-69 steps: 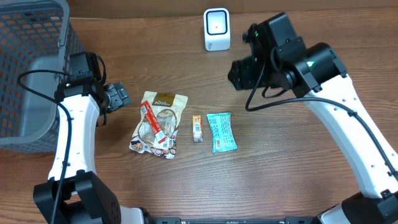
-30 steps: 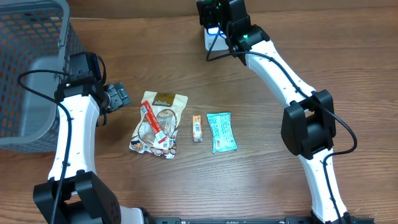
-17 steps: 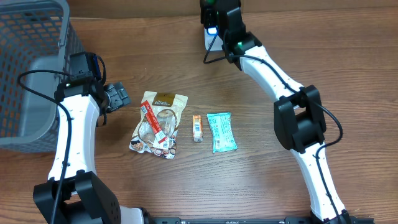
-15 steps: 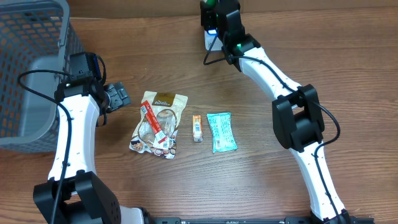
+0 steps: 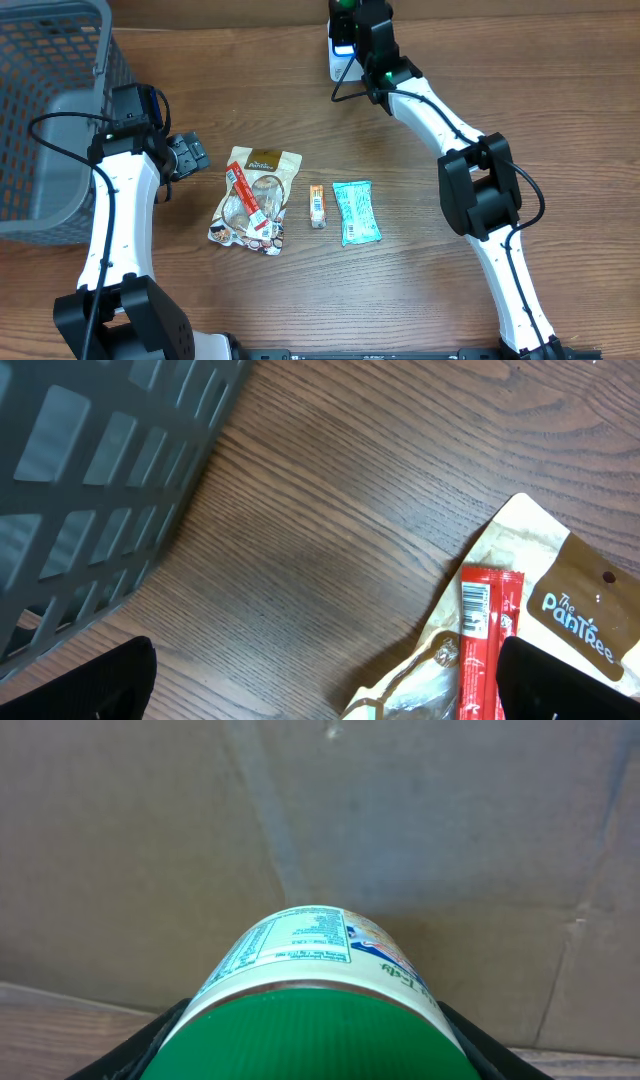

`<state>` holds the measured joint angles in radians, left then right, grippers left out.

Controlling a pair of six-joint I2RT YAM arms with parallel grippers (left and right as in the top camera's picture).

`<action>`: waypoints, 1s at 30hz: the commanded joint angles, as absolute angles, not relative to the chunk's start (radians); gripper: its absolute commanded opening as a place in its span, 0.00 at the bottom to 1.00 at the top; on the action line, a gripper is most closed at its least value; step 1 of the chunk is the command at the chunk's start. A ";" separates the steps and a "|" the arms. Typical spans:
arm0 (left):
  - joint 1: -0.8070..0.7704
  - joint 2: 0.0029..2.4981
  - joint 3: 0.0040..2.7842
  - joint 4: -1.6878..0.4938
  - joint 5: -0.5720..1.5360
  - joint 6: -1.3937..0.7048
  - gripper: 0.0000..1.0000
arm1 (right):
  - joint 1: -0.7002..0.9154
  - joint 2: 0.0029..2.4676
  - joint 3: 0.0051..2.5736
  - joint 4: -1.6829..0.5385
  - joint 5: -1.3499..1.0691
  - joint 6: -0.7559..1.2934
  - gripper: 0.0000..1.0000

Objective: Scan the item barcode
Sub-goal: 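Hold the green jar label in front of the scanner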

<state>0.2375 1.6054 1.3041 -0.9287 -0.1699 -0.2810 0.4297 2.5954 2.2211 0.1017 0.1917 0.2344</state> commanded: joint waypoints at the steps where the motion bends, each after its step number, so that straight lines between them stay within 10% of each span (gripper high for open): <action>1: 0.235 1.597 1.310 -0.930 -0.183 -0.270 1.00 | 0.415 2.612 2.244 0.130 0.209 0.292 0.04; 30: 0.235 1.597 1.310 -0.930 -0.183 -0.270 1.00 | 0.413 2.543 2.249 0.133 0.209 0.340 0.04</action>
